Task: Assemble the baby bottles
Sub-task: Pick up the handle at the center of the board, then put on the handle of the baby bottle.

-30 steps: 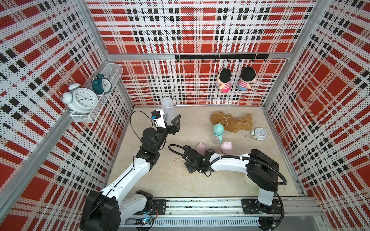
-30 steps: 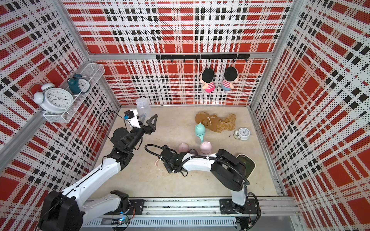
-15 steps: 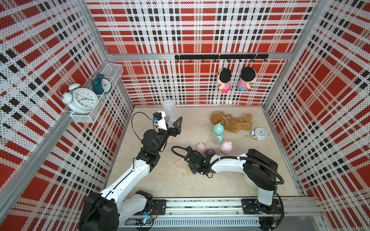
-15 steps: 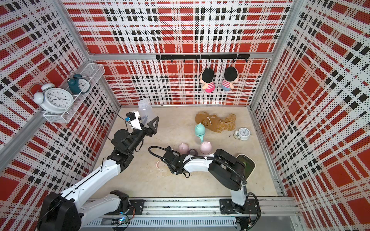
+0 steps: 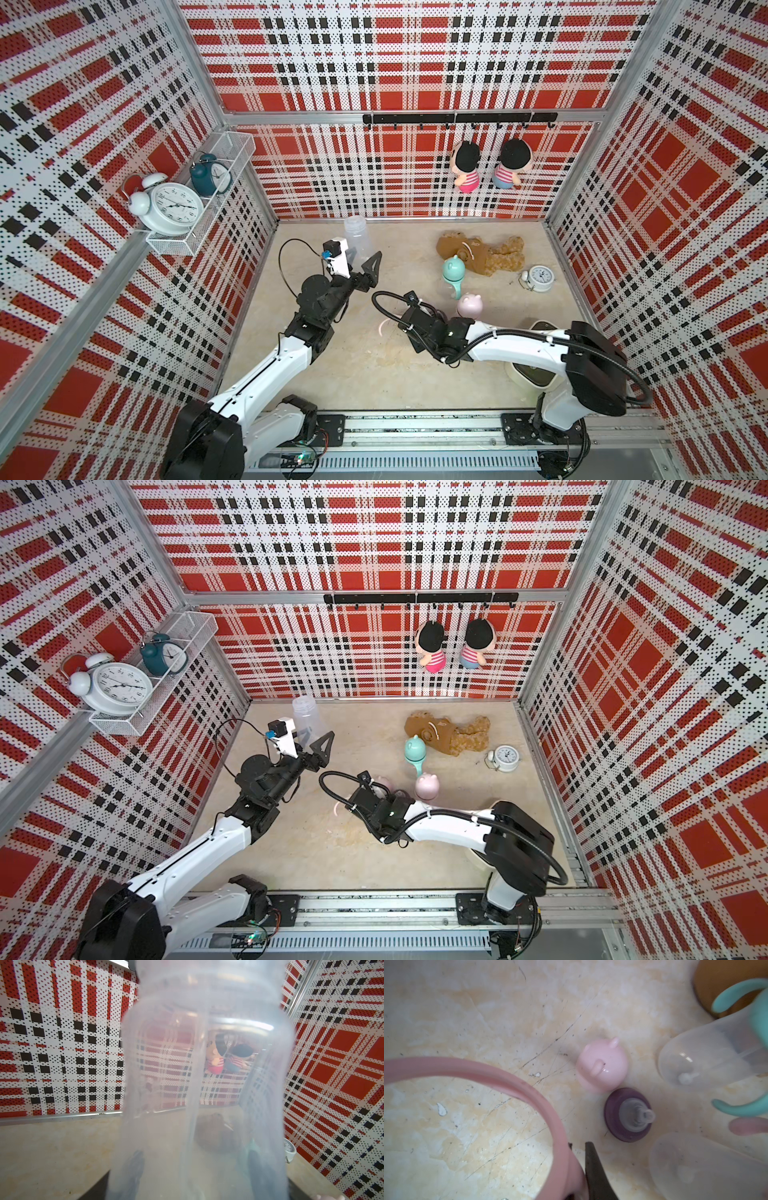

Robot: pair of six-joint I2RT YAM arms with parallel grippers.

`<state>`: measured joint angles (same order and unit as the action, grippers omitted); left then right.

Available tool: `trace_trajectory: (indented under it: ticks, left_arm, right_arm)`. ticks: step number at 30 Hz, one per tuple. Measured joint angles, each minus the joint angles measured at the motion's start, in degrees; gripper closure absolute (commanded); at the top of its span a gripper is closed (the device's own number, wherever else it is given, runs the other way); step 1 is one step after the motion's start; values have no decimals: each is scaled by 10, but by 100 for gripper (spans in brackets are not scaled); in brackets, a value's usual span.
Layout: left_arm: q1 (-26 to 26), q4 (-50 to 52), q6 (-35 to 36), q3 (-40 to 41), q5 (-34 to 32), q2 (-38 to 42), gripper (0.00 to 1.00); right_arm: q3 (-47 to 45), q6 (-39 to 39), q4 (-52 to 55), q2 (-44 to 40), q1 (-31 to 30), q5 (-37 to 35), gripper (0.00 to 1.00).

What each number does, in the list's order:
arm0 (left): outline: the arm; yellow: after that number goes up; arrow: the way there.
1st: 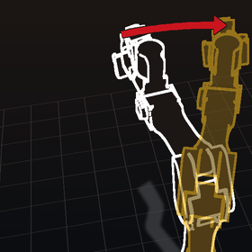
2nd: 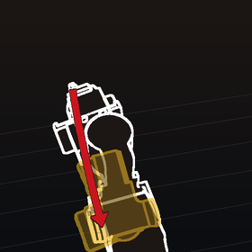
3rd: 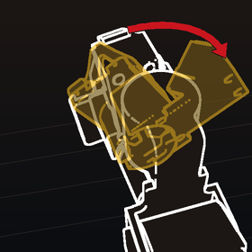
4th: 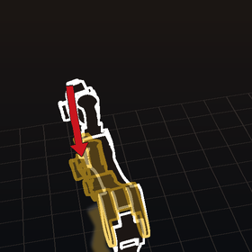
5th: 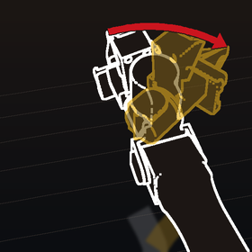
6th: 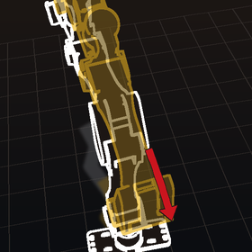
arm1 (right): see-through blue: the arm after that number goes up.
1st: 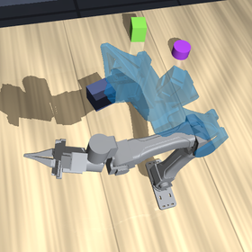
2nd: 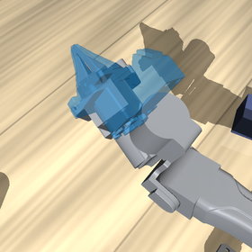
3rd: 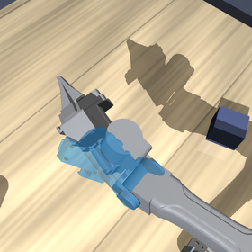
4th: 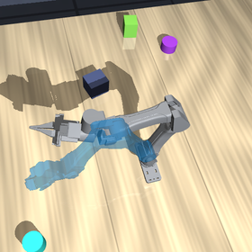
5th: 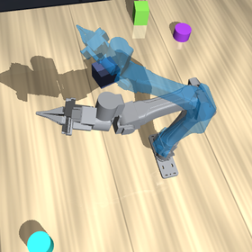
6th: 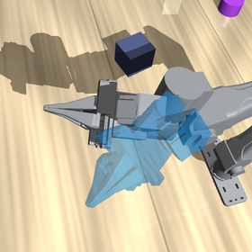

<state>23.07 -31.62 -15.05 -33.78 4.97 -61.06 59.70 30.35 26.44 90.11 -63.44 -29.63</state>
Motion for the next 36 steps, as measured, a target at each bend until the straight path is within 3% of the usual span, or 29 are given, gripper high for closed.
trace_trajectory:
  ticks: [9, 18, 25, 36]
  left_arm:
    - [36, -14, 22, 25, 23, -1, 100]
    - [81, -30, 44, 42, 39, -6, 100]
    - [104, -39, 47, 43, 61, -37, 100]
    - [158, -40, 53, 43, 99, -83, 100]
  right_arm:
    - [48, -1, 115, -107, 2, -110, 99]
    - [184, -95, 141, -130, 6, -224, 100]
    - [218, -210, 78, -133, 6, -287, 100]
    - [210, -403, -111, -90, 9, -362, 100]
